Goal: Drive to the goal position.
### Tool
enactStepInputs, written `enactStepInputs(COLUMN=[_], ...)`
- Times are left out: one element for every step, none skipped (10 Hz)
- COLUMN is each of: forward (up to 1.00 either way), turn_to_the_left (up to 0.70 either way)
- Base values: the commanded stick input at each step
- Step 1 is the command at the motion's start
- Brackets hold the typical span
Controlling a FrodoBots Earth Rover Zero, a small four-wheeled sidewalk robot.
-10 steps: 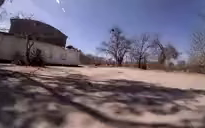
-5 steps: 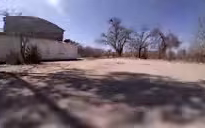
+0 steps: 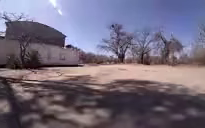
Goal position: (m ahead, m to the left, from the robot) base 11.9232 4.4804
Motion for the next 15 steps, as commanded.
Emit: enactStepInputs(forward=[1.00,1.00,1.00,1.00,1.00,1.00,1.00,1.00,1.00,1.00,1.00,1.00,1.00,1.00,1.00], turn_to_the_left=[0.00,0.00,0.00,0.00,0.00,0.00,0.00,0.00,0.00,0.00,0.00,0.00,0.00,0.00,0.00])
